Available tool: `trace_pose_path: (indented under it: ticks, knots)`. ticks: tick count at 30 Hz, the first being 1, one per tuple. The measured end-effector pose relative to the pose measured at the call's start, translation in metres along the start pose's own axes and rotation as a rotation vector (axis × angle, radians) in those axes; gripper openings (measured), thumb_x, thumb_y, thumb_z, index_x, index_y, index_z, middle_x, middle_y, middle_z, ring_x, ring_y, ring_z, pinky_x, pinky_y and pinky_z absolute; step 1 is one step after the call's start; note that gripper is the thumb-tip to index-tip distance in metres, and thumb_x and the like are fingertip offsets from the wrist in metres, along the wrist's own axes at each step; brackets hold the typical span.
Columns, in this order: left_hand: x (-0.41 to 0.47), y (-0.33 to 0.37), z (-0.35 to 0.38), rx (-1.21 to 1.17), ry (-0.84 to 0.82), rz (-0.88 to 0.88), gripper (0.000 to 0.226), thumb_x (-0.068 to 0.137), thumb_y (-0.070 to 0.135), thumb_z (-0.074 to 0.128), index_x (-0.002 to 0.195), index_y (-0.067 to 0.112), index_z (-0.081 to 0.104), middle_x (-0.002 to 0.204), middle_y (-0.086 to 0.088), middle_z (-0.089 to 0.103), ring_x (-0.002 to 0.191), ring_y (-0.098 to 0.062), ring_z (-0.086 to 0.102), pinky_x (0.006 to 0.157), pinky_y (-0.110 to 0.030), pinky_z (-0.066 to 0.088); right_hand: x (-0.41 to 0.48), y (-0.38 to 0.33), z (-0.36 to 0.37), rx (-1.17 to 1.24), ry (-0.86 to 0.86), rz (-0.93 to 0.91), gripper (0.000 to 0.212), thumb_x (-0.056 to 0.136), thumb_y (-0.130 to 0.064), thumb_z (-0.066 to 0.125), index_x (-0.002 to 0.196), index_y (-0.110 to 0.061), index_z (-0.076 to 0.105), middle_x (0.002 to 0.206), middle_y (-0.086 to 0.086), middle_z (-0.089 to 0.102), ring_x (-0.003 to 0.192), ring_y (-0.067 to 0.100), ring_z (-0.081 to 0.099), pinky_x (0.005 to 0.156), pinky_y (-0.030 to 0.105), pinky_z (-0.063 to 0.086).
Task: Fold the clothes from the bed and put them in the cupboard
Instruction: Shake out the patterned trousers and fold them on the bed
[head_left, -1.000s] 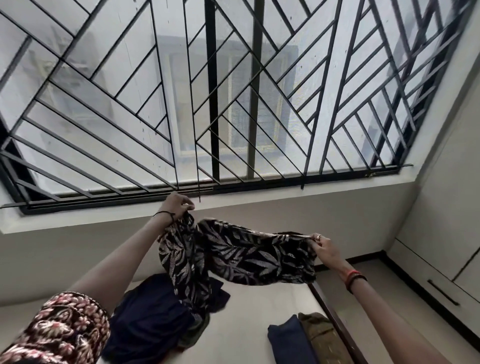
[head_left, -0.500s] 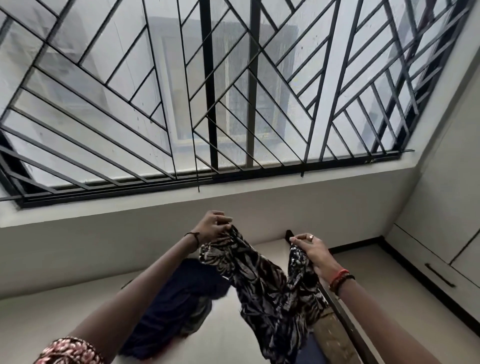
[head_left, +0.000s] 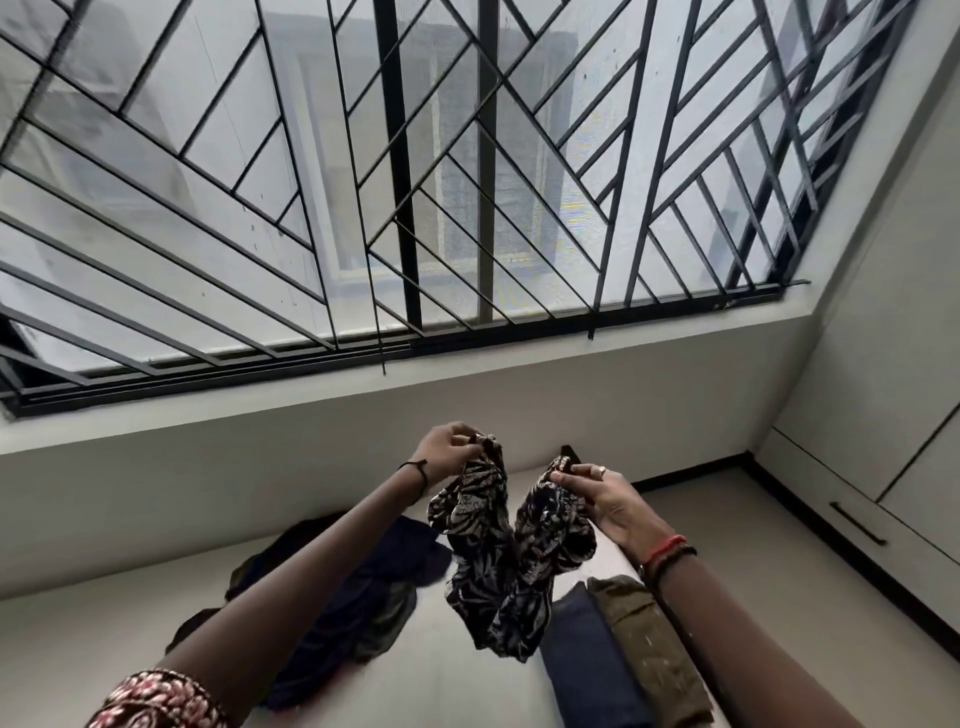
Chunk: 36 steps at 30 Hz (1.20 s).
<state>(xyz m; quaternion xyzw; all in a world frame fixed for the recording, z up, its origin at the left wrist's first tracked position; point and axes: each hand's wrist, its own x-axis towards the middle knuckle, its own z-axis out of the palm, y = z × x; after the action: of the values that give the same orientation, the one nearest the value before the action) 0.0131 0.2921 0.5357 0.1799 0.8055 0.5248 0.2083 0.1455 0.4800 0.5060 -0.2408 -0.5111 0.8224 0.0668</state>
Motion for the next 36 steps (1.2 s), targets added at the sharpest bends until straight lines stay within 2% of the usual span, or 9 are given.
trace_pose_path:
  ticks: [4,7,11,16,20,23,26,31,36]
  knots:
    - [0.003,-0.006,-0.001,-0.108,0.046,-0.060,0.042,0.072,0.027,0.081,0.101,0.001,0.063,0.095,-0.016,0.066,0.090,-0.027,0.064,0.085,-0.036,0.052,0.001,-0.005,0.013,-0.011,-0.041,-0.019,0.019,0.078,0.010,0.067,0.091,-0.002,0.059,0.067,0.006,0.070,0.056,0.014,0.067,0.053,0.022,0.055]
    - [0.004,-0.006,-0.001,-0.274,0.018,-0.145,0.024,0.073,0.016,0.080,0.063,0.000,0.066,0.074,-0.011,0.067,0.072,-0.015,0.067,0.075,-0.020,0.056,0.002,-0.005,0.031,-0.062,-0.063,-0.050,0.019,0.076,0.010,0.069,0.089,-0.001,0.060,0.068,0.007,0.071,0.058,0.015,0.068,0.056,0.023,0.056]
    - [-0.005,0.003,0.003,-0.369,-0.025,-0.156,0.007,0.088,0.006,0.063,0.092,0.001,0.065,0.079,-0.005,0.065,0.061,-0.007,0.065,0.058,-0.015,0.053,0.006,-0.003,0.054,-0.150,-0.073,-0.076,0.029,0.073,0.007,0.074,0.097,0.001,0.060,0.069,0.004,0.071,0.061,0.013,0.069,0.058,0.022,0.055]
    - [-0.012,0.000,0.007,-0.076,0.050,-0.150,0.029,0.096,0.036,0.049,0.122,0.023,0.050,0.113,-0.010,0.062,0.090,-0.026,0.061,0.070,-0.035,0.052,0.004,0.004,0.070,-0.176,-0.085,-0.119,0.027,0.077,0.005,0.072,0.100,0.000,0.059,0.078,0.008,0.070,0.064,0.012,0.067,0.058,0.020,0.053]
    - [-0.015,-0.006,0.010,-0.123,0.006,-0.103,0.038,0.096,0.035,0.049,0.132,0.034,0.038,0.121,-0.004,0.055,0.100,-0.028,0.061,0.077,-0.042,0.055,0.001,0.012,0.072,-0.283,-0.096,-0.135,0.032,0.079,0.005,0.069,0.110,0.002,0.060,0.092,0.013,0.070,0.075,0.014,0.067,0.065,0.019,0.054]
    - [-0.020,-0.006,0.010,-0.228,-0.010,-0.138,0.035,0.088,0.034,0.064,0.115,0.025,0.044,0.097,0.003,0.057,0.083,-0.018,0.064,0.057,-0.029,0.054,-0.004,0.013,0.071,-0.375,-0.203,-0.139,0.041,0.081,0.016,0.057,0.118,-0.002,0.059,0.102,0.014,0.069,0.082,0.014,0.067,0.072,0.019,0.054]
    - [-0.020,-0.014,0.008,-0.279,-0.049,-0.191,0.022,0.080,0.030,0.073,0.087,0.012,0.063,0.078,-0.003,0.065,0.063,-0.010,0.064,0.053,-0.023,0.052,-0.009,0.009,0.071,-0.519,-0.285,-0.148,0.052,0.080,0.019,0.050,0.122,-0.009,0.059,0.099,0.008,0.069,0.076,0.004,0.066,0.066,0.015,0.051]
    - [-0.018,-0.021,0.008,-0.320,-0.048,-0.242,0.023,0.084,0.032,0.069,0.094,0.011,0.064,0.087,-0.006,0.068,0.072,-0.017,0.065,0.063,-0.028,0.055,-0.009,0.009,0.068,-0.632,-0.382,-0.137,0.062,0.076,0.020,0.052,0.129,-0.012,0.055,0.113,0.003,0.068,0.094,0.006,0.066,0.079,0.019,0.053]
    - [-0.019,-0.020,0.007,-0.301,0.009,-0.286,0.011,0.091,0.025,0.058,0.089,0.015,0.060,0.086,-0.007,0.062,0.071,-0.018,0.059,0.065,-0.031,0.051,-0.004,0.011,0.064,-0.462,-0.474,-0.044,0.055,0.075,0.026,0.054,0.116,-0.011,0.060,0.103,0.001,0.070,0.093,0.009,0.067,0.080,0.021,0.054]
